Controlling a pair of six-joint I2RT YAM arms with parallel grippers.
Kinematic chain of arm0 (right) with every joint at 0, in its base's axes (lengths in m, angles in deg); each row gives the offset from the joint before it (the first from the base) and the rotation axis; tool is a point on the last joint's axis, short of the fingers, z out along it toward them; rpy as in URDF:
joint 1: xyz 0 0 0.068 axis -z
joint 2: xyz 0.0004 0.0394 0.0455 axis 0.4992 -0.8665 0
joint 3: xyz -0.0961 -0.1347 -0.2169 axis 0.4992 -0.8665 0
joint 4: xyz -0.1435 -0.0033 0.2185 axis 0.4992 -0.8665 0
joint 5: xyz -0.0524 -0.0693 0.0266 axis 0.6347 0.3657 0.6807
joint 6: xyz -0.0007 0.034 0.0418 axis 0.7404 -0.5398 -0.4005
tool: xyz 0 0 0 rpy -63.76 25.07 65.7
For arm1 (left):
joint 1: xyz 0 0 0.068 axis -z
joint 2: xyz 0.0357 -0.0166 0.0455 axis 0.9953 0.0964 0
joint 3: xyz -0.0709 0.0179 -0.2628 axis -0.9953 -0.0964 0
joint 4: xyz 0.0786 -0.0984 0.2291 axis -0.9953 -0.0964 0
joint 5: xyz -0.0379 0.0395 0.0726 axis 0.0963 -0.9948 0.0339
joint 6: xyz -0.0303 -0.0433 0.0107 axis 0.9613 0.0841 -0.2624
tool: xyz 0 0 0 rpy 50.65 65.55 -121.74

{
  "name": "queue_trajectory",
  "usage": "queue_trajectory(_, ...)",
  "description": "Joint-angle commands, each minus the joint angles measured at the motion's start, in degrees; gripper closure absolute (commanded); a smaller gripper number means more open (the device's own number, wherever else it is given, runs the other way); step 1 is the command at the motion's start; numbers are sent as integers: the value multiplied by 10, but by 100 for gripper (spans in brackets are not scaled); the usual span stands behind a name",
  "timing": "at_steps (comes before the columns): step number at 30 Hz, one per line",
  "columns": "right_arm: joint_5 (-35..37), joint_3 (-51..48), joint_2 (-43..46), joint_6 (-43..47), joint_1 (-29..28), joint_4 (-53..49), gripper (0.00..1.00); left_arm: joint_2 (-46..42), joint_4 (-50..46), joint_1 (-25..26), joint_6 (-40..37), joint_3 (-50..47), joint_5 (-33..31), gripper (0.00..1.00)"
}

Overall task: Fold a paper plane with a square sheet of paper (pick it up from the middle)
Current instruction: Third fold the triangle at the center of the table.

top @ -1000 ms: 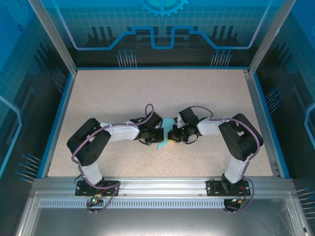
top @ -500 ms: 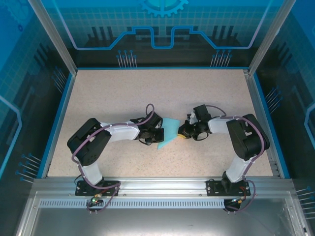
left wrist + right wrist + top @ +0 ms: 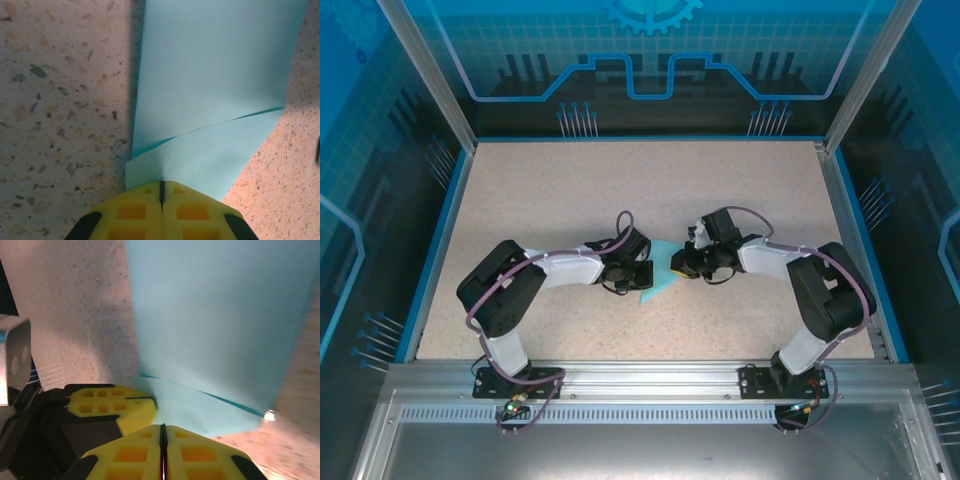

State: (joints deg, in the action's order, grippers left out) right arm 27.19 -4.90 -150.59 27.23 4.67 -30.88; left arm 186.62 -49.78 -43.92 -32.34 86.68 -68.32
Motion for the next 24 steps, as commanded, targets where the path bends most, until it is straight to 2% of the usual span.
queue_trajectory(1,8,11,-34,-17,-17,2,91,31,-48,-2,-13,-5,-25,98)
queue_trajectory(8,12,17,-88,-2,-22,-6,94,12,-47,-2,-19,-4,-14,96)
queue_trajectory(11,36,11,-94,5,-22,-24,95,-1,-57,-3,-24,6,-12,94)
queue_trajectory(15,48,2,-93,5,-22,-34,95,-47,-82,-6,-30,24,-13,88)
queue_trajectory(17,46,-3,-92,-2,-22,-24,95,-76,-87,-8,-22,28,-10,79)
queue_trajectory(20,43,-6,-90,-12,-23,-14,95,-106,-72,-7,24,21,27,76)
queue_trajectory(24,48,-9,-84,-19,-24,-13,95,-116,81,-5,154,-55,110,81)
